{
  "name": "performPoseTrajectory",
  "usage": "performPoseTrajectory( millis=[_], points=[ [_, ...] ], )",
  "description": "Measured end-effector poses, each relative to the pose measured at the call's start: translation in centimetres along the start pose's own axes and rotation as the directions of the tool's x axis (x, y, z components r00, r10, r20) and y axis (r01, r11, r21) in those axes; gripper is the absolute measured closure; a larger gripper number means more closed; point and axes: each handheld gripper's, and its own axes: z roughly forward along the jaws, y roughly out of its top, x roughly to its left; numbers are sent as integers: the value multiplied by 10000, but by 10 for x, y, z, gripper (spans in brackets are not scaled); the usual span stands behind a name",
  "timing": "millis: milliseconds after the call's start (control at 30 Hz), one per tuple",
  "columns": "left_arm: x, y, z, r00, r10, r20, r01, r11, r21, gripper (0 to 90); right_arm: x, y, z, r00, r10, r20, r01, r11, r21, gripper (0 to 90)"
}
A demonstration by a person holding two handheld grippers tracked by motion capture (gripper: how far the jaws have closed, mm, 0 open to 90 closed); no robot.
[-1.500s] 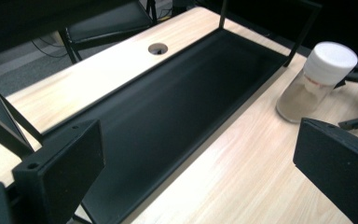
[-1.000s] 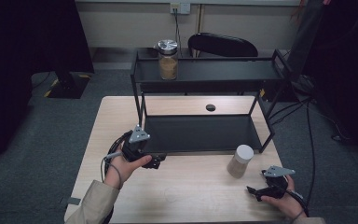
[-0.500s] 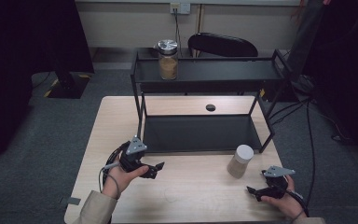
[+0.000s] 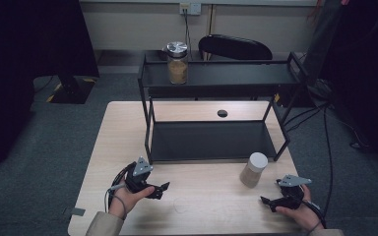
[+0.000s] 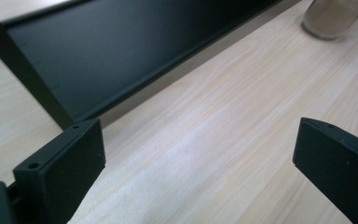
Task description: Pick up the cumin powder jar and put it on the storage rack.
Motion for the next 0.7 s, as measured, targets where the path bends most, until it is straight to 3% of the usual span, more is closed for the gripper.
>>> performPoseTrajectory(
  millis=[333,700],
  points=[
    [-3,-26,13,9997,15,-240,-5,9992,408,19,0,0,0,10000,1,-1,-1,10000,1,0],
    [-2,-37,21,9998,149,-151,-137,9967,794,22,0,0,0,10000,-2,0,2,10000,0,0]
  ],
)
